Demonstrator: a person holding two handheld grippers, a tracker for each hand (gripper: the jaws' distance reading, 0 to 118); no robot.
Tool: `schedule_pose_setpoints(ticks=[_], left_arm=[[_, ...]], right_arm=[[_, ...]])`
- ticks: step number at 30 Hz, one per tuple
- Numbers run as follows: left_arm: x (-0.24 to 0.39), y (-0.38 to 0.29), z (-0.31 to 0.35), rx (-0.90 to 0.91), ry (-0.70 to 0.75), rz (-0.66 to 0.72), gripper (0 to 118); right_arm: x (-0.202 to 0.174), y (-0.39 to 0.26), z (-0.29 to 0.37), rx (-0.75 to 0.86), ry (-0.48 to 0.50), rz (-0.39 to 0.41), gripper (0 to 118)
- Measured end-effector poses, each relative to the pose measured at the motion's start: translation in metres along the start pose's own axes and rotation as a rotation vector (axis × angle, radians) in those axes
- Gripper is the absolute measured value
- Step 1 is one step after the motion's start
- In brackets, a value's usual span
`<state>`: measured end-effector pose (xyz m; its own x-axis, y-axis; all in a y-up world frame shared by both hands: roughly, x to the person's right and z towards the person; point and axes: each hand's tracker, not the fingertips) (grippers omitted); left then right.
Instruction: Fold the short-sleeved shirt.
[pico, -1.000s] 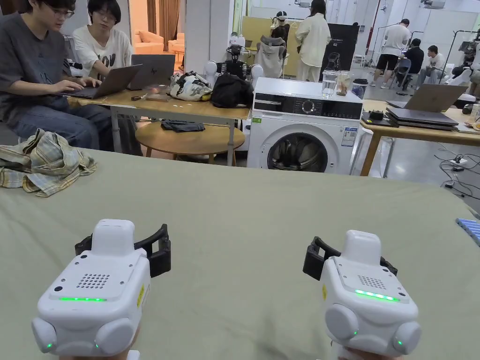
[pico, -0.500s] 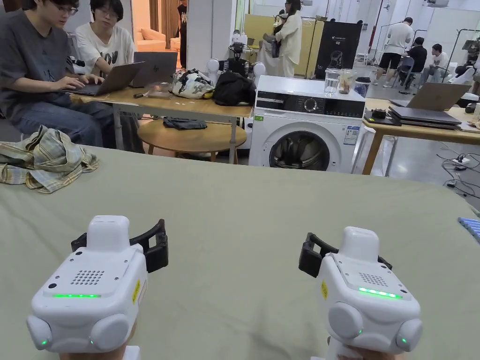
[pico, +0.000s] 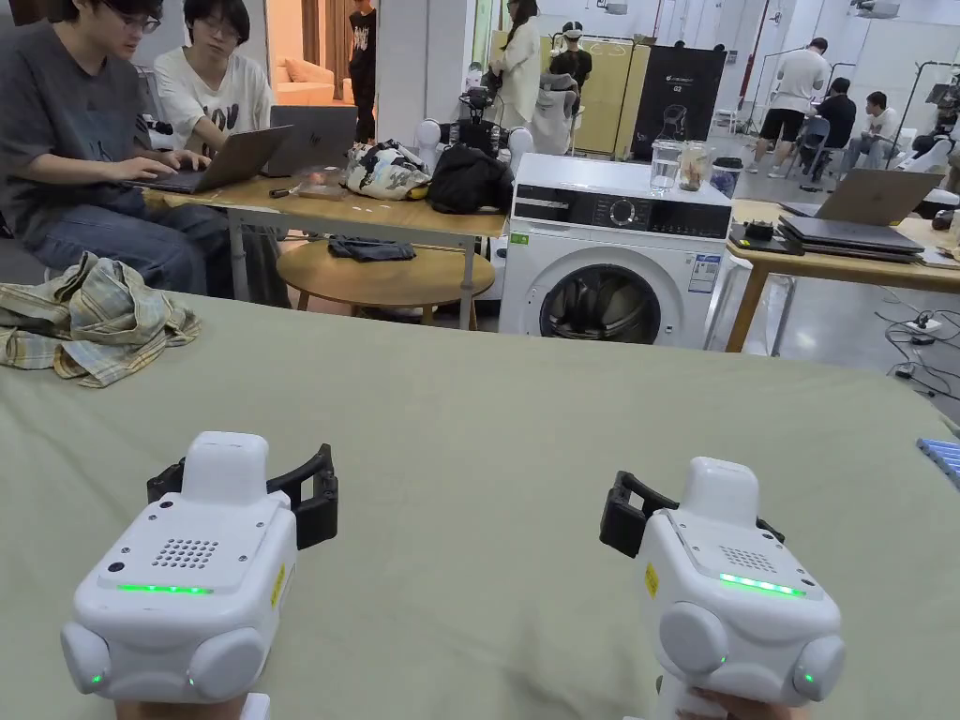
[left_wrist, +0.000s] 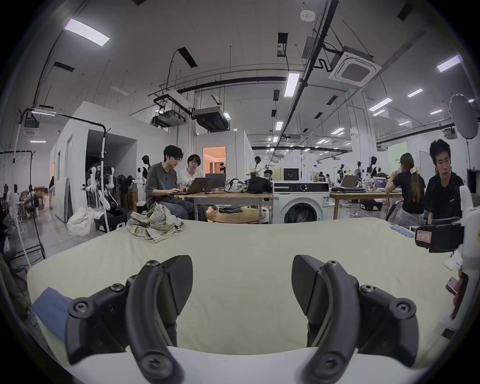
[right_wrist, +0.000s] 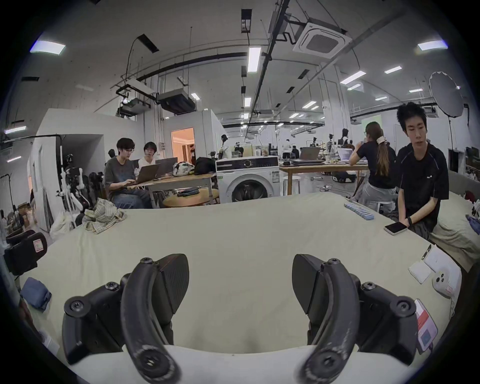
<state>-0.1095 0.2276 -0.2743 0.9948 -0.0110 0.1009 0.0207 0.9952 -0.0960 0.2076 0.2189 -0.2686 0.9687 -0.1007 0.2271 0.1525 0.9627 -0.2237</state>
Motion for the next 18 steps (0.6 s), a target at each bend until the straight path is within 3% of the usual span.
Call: schedule_pose_setpoints(ticks=[18], left_arm=[[-0.0017, -0.0015, -0.0052, -0.023, 0.003, -0.03, 79]], right_arm=[[-0.005, 0.0011, -0.0069, -0.017, -0.033, 0.019, 84]])
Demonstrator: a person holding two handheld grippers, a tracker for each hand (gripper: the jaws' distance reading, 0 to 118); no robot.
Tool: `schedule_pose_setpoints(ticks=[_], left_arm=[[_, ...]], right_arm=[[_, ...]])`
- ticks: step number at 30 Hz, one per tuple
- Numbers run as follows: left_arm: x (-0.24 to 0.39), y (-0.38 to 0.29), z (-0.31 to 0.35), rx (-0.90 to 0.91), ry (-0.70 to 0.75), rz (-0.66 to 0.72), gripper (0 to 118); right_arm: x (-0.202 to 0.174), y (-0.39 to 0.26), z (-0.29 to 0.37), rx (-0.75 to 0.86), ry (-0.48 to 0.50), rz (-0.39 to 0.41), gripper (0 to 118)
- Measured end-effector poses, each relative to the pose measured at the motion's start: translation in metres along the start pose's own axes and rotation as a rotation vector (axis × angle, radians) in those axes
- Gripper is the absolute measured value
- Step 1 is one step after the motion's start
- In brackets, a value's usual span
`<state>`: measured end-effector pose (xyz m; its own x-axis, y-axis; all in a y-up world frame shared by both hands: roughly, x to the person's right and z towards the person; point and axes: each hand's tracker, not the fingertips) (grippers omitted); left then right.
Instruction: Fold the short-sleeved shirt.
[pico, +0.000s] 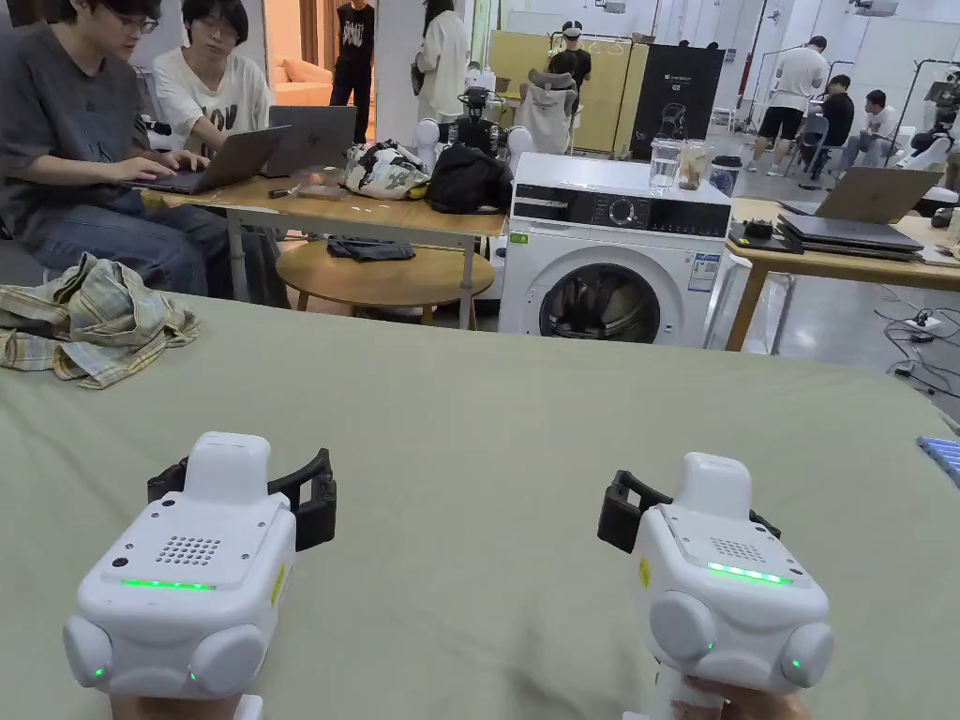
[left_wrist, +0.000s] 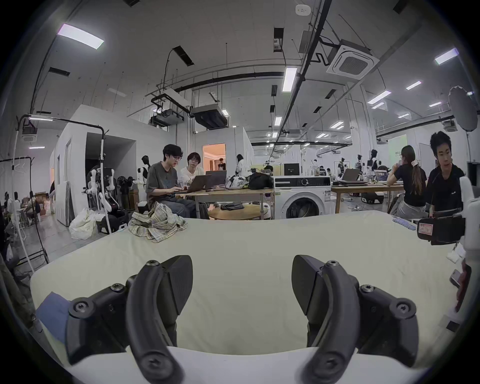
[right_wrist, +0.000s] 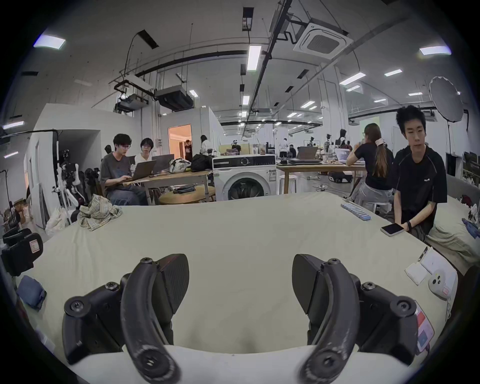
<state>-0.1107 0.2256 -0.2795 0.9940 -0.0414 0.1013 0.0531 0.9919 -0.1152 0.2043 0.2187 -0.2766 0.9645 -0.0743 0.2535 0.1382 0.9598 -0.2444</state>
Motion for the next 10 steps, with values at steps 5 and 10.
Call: schedule_pose_setpoints(ticks=[5, 10], left_arm=[[-0.001, 0.0, 0.0, -0.005, -0.009, 0.001, 79], [-0.002, -0.002, -0.001, -0.009, -0.011, 0.007, 79]], right_arm=[[0.002, -0.001, -0.003, -0.022, 0.013, 0.015, 84], [0.01, 0.0, -0.01, -0.099, 0.078, -0.039, 84]])
